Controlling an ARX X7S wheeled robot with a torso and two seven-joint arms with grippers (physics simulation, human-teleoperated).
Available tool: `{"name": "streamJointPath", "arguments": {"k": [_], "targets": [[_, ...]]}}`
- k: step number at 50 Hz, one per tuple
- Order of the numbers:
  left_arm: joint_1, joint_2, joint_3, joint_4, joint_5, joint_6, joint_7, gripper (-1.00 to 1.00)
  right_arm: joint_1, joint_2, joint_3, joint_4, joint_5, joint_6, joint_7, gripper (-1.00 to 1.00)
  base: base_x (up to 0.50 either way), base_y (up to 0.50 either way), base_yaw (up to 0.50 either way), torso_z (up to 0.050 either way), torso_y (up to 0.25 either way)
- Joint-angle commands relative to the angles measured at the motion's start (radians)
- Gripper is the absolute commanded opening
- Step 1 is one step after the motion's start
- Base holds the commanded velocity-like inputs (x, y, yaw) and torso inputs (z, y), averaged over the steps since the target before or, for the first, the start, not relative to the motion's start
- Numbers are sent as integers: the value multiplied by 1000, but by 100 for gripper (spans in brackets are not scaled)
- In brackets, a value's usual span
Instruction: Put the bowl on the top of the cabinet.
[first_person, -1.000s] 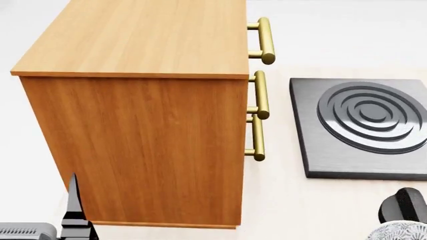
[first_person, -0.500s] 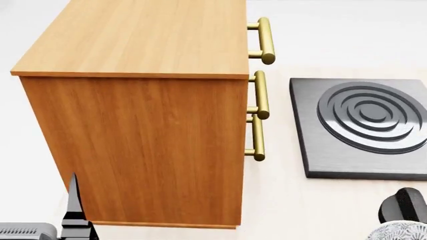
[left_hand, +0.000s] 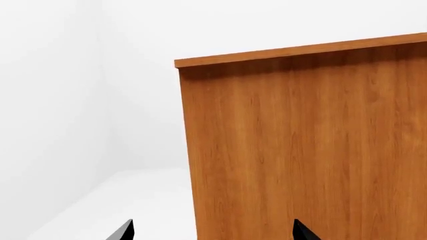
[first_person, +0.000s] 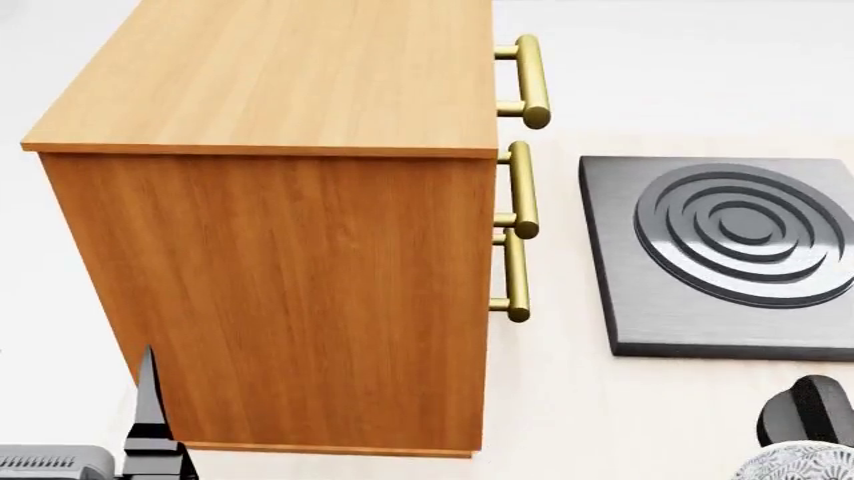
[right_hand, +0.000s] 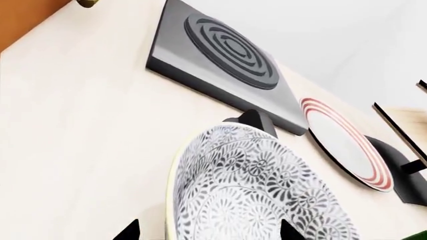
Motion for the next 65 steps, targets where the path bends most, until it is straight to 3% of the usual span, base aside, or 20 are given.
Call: {"name": "streamJointPath", "arguments": {"k": [1, 50, 51, 65], "targets": [[0, -3, 2, -1, -4, 2, -3, 100, 5, -3, -8, 26, -3, -6, -1, 100, 0, 0, 0, 0, 0], [-3, -15, 13, 2, -14, 4, -20, 100, 10, -12, -13, 79, -6, -33, 5, 100, 0, 0, 0, 0, 0], [-3, -16, 13, 1, -14, 5, -20, 100, 9, -13, -11, 77, -7, -34, 8, -100, 0, 0, 0, 0, 0], [-6, -17, 20, -4, -15, 7, -24, 100, 16, 9, 9, -26, 10, 17, 11, -100, 0, 0, 0, 0, 0]]}}
